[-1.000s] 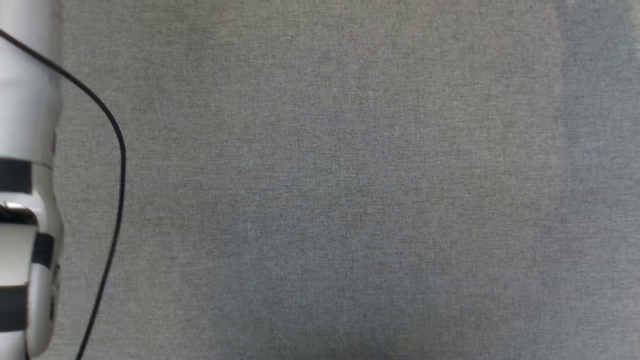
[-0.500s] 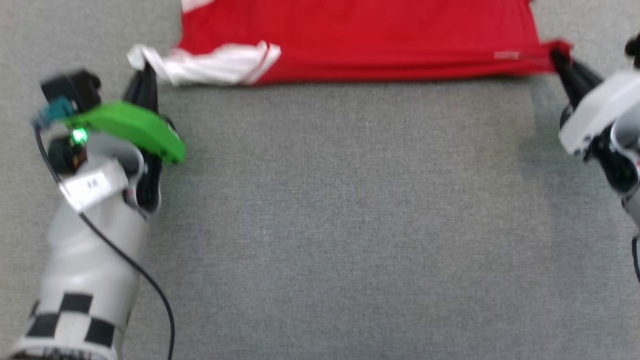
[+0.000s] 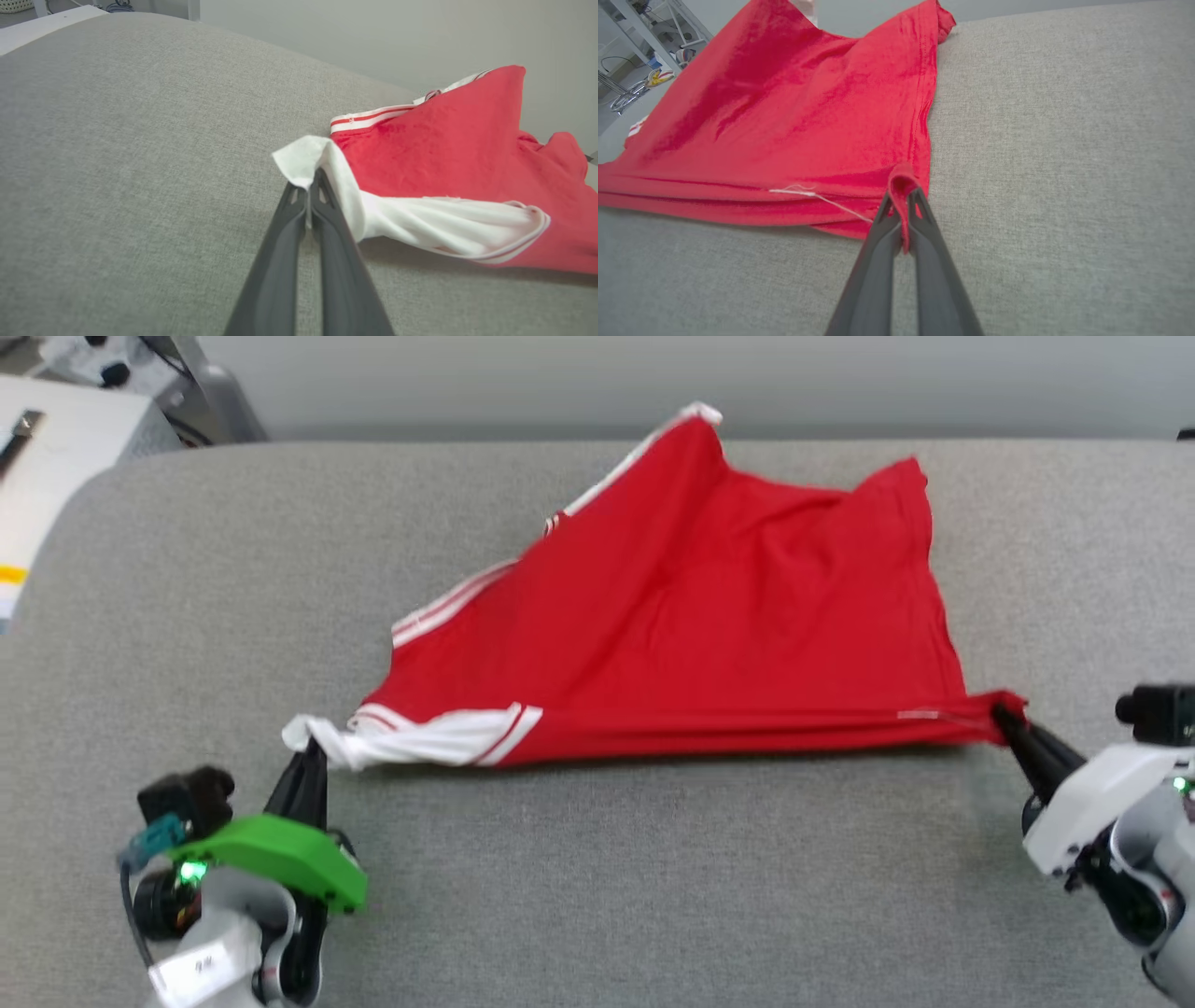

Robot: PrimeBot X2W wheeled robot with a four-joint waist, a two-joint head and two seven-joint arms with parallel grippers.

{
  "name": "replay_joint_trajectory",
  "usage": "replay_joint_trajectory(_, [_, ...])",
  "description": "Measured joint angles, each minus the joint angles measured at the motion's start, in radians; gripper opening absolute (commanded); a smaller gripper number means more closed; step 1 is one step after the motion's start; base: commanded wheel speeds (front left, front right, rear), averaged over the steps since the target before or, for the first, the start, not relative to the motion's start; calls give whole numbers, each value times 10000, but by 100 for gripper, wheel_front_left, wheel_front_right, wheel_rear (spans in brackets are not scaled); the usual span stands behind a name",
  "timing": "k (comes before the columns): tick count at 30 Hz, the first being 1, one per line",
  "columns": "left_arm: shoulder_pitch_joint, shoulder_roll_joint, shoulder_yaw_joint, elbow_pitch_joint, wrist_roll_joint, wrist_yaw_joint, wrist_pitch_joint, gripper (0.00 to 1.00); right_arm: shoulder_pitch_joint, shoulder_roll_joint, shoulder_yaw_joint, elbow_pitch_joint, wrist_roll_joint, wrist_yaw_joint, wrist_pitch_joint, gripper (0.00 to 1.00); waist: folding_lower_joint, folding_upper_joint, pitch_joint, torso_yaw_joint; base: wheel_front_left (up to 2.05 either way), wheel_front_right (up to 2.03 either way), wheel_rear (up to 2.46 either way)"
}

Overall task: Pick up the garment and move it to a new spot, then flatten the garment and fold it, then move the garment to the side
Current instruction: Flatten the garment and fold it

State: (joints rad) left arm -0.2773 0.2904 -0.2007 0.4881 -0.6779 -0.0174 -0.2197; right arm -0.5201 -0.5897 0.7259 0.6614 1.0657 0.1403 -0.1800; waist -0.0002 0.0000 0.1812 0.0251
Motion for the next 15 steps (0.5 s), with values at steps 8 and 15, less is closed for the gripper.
replay_joint_trajectory(8, [2637, 324, 178, -2755, -134, 1156, 800, 0, 2250, 192, -941, -690, -238, 2, -42, 0, 0, 0, -1002, 41, 0, 0, 0])
replay_joint_trajectory(15, [4514, 552, 487, -4897, -380, 2130, 1344, 0, 3989, 401, -2119, -1593, -984, 10, 430, 0, 0, 0, -1390, 85, 0, 0, 0])
